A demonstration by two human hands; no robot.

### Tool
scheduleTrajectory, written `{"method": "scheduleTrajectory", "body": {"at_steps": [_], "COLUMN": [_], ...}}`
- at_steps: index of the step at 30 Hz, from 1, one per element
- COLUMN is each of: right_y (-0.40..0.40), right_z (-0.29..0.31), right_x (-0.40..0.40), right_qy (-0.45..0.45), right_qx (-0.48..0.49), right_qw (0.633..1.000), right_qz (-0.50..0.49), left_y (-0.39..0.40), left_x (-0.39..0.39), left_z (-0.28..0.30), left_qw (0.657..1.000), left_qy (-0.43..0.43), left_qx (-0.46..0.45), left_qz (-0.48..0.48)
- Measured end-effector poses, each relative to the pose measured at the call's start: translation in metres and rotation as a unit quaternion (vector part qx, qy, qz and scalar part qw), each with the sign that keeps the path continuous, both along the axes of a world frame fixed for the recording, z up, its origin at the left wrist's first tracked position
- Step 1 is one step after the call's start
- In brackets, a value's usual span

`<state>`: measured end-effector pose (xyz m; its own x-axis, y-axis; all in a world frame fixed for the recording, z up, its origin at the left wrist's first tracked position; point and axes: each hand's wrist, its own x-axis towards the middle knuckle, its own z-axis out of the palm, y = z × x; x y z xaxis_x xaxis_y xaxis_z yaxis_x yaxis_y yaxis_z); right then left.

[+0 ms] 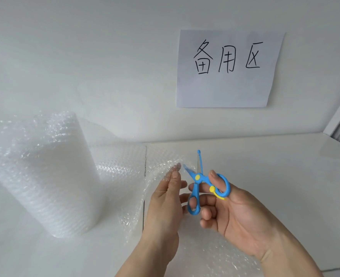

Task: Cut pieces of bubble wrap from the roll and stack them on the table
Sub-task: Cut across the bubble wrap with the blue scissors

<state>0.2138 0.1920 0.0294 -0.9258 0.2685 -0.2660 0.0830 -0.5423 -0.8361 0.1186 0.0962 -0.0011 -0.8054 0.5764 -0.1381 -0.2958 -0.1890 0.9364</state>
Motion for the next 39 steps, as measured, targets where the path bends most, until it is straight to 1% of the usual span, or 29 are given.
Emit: {"method": "scheduleTrajectory", "body": {"at_steps": [3, 14, 23, 30, 34, 39], "right_y": [-0.002, -0.004, -0.006, -0.007, -0.010, -0.012], "right_z": [0.002, -0.001, 0.001, -0.002, -0.003, -0.001], "right_x": [-0.003, -0.007, -0.010, -0.012, -0.014, -0.016], "right_qy": [-0.009, -0.009, 0.003, -0.025, -0.025, -0.011], "right_qx": [0.001, 0.021, 0.044, 0.090, 0.087, 0.083], "right_qw": [1.000, 0.995, 0.995, 0.992, 0.993, 0.995], "right_qz": [-0.030, -0.093, -0.085, -0.079, -0.080, -0.062], "left_y": [0.003, 0.004, 0.002, 0.002, 0.002, 0.001], "left_x": [0.003, 0.005, 0.006, 0.005, 0.007, 0.009], "left_z": [-0.003, -0.007, -0.007, -0.009, -0.007, -0.003], "left_qw": [1.000, 0.999, 0.999, 0.999, 0.999, 0.999], "left_qy": [0.018, 0.017, 0.025, 0.024, 0.039, 0.025], "left_qx": [0.004, 0.016, 0.007, 0.008, 0.008, -0.003], "left_qz": [0.015, 0.032, 0.032, 0.036, 0.037, 0.031]}}
